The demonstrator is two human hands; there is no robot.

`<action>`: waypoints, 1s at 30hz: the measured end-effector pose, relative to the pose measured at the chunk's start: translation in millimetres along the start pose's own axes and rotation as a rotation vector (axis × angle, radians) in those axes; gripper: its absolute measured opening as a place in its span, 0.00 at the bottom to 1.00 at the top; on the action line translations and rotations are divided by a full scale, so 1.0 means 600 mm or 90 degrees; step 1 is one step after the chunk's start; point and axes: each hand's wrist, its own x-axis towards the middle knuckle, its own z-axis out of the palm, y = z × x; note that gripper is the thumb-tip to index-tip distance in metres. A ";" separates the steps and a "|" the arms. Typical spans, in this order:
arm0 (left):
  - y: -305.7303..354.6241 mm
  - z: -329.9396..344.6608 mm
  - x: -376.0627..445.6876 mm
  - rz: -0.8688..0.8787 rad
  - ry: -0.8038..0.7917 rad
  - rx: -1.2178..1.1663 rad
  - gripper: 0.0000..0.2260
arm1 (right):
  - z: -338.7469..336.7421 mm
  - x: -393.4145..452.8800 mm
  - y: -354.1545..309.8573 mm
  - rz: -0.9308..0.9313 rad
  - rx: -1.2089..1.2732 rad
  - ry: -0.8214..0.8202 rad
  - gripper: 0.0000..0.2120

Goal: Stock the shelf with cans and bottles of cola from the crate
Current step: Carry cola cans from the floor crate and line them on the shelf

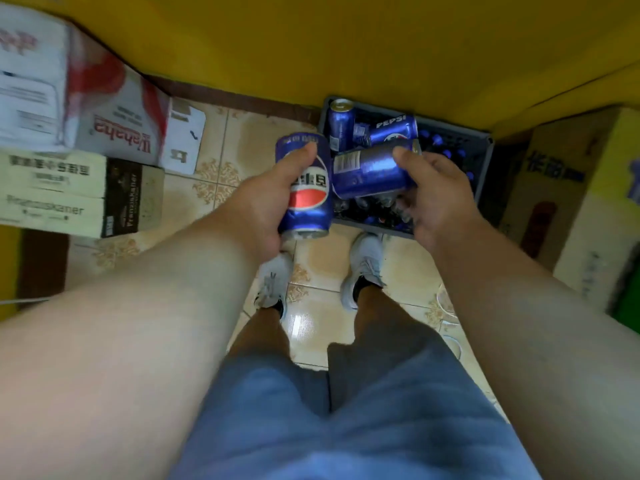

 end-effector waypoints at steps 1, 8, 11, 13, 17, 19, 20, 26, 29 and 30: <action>0.014 0.003 -0.027 0.019 -0.007 0.001 0.18 | -0.006 -0.018 -0.021 -0.004 0.021 -0.028 0.14; 0.062 0.029 -0.169 0.124 -0.032 -0.057 0.15 | -0.026 -0.083 -0.125 0.075 0.246 -0.260 0.16; 0.047 0.048 -0.192 0.127 0.003 -0.088 0.18 | -0.038 -0.083 -0.138 0.135 0.227 -0.399 0.40; 0.027 0.064 -0.202 0.117 0.025 -0.117 0.21 | -0.052 -0.075 -0.141 0.182 0.237 -0.467 0.49; -0.025 0.086 -0.227 0.067 0.081 -0.158 0.29 | -0.072 -0.082 -0.147 0.284 0.203 -0.492 0.61; -0.051 0.092 -0.241 0.045 0.107 -0.183 0.34 | -0.082 -0.085 -0.142 0.316 0.154 -0.481 0.63; -0.064 0.092 -0.249 0.040 0.126 -0.197 0.36 | -0.085 -0.090 -0.141 0.325 0.132 -0.491 0.60; -0.132 0.049 -0.326 0.043 0.239 -0.243 0.18 | -0.058 -0.153 -0.145 0.330 0.026 -0.601 0.36; -0.166 0.011 -0.371 0.085 0.314 -0.259 0.17 | -0.013 -0.206 -0.147 0.304 -0.002 -0.595 0.25; -0.178 -0.001 -0.388 0.094 0.336 -0.263 0.21 | 0.002 -0.224 -0.144 0.302 -0.004 -0.602 0.26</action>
